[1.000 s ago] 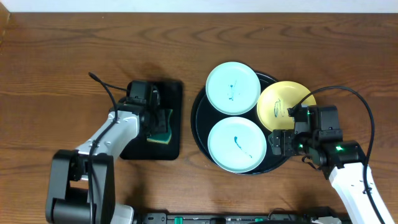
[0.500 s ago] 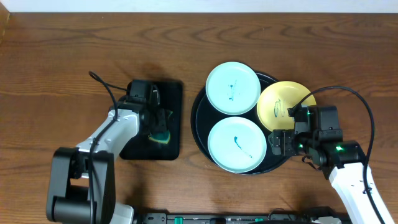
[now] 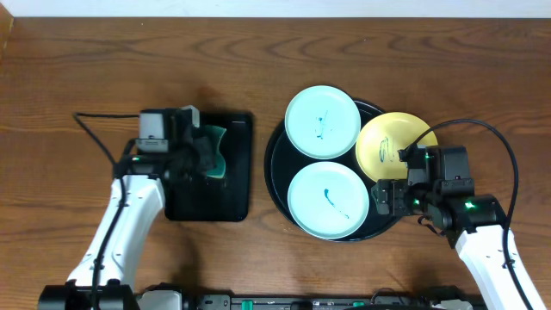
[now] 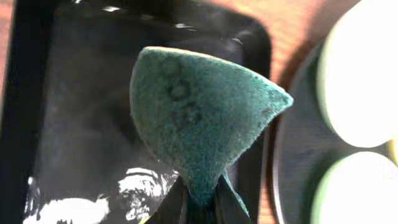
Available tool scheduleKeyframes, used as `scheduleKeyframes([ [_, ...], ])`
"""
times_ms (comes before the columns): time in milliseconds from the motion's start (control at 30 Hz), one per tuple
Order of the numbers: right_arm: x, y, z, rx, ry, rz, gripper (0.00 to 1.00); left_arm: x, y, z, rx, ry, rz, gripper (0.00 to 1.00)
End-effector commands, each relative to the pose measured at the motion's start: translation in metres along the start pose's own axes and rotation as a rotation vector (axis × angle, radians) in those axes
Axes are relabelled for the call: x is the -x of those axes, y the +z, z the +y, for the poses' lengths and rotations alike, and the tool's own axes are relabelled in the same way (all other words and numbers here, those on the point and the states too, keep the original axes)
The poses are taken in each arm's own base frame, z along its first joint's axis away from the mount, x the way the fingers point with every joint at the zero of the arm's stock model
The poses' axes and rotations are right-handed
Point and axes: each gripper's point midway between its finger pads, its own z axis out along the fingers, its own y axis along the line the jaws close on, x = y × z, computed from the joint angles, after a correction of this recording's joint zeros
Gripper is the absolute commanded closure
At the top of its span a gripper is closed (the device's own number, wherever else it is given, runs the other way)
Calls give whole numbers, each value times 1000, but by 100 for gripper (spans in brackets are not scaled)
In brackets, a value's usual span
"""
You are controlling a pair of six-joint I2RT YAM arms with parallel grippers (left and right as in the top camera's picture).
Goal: Clean dirty plates on tray and stack at the side
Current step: 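Lift the sponge up out of the black tray with the left gripper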
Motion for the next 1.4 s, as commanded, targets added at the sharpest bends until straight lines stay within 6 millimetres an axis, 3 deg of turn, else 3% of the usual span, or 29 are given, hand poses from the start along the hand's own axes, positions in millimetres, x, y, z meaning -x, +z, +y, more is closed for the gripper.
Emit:
scheduleKeyframes([
  [0, 7, -3, 6, 11, -12, -17, 14, 1, -15, -30, -262, 84, 0, 93],
  [233, 7, -3, 6, 11, -12, -17, 14, 7, -36, -45, -472, 135, -39, 93],
  [967, 4, -4, 12, 47, -10, -3, 11, 6, -36, -44, -465, 135, -37, 93],
  [1033, 1, -3, 18, 80, -9, 7, 11, 5, -31, -37, -412, 113, -27, 93],
  [1200, -6, 4, 17, 83, 0, 43, 20, -8, -5, 6, 5, 29, 29, 93],
  [1367, -13, 16, 17, 91, 10, 102, 32, -20, 0, 19, 237, 50, 44, 93],
])
